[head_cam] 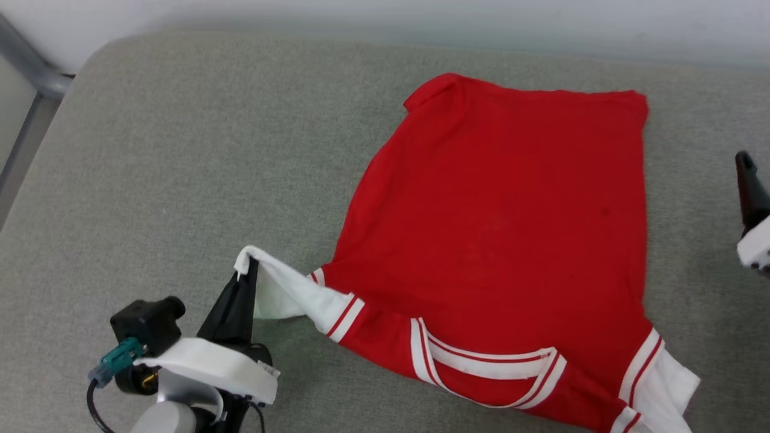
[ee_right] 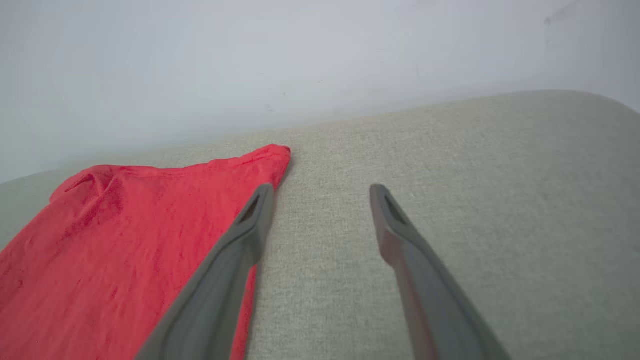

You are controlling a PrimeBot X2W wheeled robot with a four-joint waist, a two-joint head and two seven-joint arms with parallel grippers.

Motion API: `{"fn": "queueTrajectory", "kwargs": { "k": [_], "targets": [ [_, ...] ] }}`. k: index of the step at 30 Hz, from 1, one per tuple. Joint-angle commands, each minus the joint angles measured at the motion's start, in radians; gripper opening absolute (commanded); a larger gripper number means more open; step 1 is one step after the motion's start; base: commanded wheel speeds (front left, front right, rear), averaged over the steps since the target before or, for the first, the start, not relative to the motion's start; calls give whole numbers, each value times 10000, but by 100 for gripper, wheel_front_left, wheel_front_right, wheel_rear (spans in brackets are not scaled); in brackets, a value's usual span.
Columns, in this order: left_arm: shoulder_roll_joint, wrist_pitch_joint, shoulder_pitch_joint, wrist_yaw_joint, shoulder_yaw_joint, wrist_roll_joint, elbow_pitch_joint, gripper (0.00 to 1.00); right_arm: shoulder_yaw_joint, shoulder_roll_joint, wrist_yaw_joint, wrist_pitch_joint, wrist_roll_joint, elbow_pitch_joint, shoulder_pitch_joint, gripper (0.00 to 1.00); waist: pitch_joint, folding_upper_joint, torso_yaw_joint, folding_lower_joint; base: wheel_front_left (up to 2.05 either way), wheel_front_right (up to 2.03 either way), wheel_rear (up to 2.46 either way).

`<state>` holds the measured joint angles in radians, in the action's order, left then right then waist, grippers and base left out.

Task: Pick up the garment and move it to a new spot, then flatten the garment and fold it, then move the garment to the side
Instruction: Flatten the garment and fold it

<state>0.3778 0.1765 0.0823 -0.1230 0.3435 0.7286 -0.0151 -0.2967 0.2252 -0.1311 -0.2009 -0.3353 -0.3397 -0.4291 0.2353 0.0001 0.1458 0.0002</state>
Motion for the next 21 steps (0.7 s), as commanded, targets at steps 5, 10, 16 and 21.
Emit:
{"fn": "queueTrajectory", "kwargs": {
  "k": [5,10,16,21],
  "targets": [
    [-450,367,1143,436,300,-256,258,0,448,948,7,-1587,135,-1172,-2172,100,1464,-1,1040,-2,0,0,0],
    [-713,551,1789,730,461,-417,383,0,758,1513,7,-3610,321,-1888,-3816,100,2143,-1,1443,-2,0,0,0],
    [-956,707,2257,1042,565,-556,598,0,883,1863,7,-4947,824,-2255,-5073,100,2822,-1,1829,-2,0,0,0],
    [-1104,785,2469,1212,566,-643,793,0,948,1840,6,-5782,942,-2739,-5353,100,3141,-1,1976,-2,0,0,0]
  ]
}}
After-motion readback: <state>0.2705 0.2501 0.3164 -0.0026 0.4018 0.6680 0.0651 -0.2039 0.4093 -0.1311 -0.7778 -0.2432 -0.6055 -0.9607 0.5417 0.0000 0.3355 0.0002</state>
